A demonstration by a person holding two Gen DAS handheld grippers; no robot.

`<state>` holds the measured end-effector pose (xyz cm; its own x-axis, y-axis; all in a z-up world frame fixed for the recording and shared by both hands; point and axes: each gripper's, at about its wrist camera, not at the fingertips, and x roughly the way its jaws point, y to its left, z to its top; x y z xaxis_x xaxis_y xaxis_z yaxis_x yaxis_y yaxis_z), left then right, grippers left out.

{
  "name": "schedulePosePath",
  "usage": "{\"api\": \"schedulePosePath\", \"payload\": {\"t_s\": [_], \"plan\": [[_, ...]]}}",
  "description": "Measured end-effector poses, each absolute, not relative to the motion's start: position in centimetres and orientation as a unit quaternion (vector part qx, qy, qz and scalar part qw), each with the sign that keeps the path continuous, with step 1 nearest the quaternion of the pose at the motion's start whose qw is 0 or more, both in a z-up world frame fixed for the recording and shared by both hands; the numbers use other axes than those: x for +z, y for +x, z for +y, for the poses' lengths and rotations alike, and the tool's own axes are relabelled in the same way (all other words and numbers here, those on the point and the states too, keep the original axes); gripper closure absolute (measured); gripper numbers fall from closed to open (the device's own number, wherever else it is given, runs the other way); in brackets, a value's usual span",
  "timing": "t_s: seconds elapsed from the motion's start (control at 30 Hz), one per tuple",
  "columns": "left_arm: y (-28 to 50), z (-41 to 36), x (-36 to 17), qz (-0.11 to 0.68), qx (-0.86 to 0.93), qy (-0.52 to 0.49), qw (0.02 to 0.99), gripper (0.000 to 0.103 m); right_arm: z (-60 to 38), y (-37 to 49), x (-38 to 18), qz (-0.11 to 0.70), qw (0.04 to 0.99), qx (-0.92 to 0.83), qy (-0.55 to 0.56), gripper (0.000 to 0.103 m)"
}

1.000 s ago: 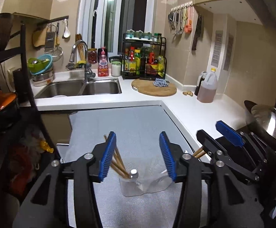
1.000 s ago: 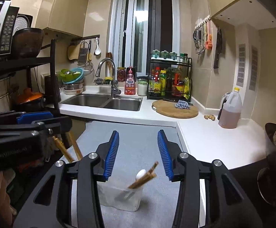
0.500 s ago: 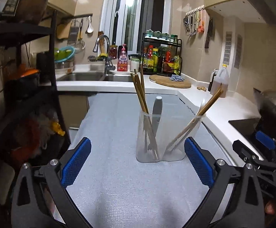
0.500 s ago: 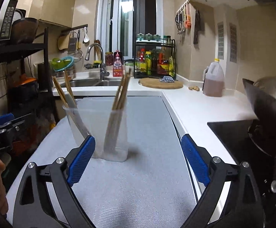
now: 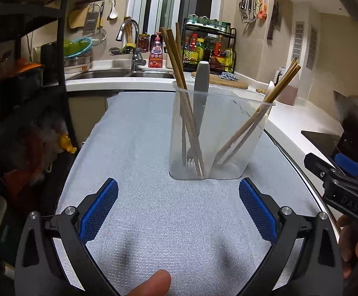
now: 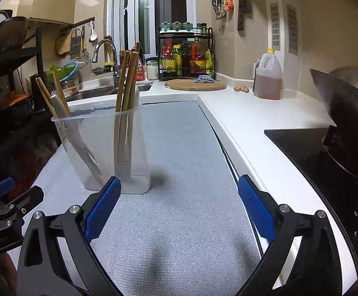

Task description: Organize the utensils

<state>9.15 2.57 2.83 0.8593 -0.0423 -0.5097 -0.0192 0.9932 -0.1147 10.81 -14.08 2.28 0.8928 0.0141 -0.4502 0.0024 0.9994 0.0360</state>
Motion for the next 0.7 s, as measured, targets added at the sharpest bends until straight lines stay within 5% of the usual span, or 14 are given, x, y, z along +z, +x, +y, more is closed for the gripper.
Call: {"api": "schedulePosePath", "payload": {"t_s": [0.7], "plan": [[8.3, 3.1, 3.8, 0.233, 0.013, -0.057, 0.971, 0.008, -13.3, 10.2, 2.5, 0.220, 0.975, 0.014, 0.004, 0.008]]}}
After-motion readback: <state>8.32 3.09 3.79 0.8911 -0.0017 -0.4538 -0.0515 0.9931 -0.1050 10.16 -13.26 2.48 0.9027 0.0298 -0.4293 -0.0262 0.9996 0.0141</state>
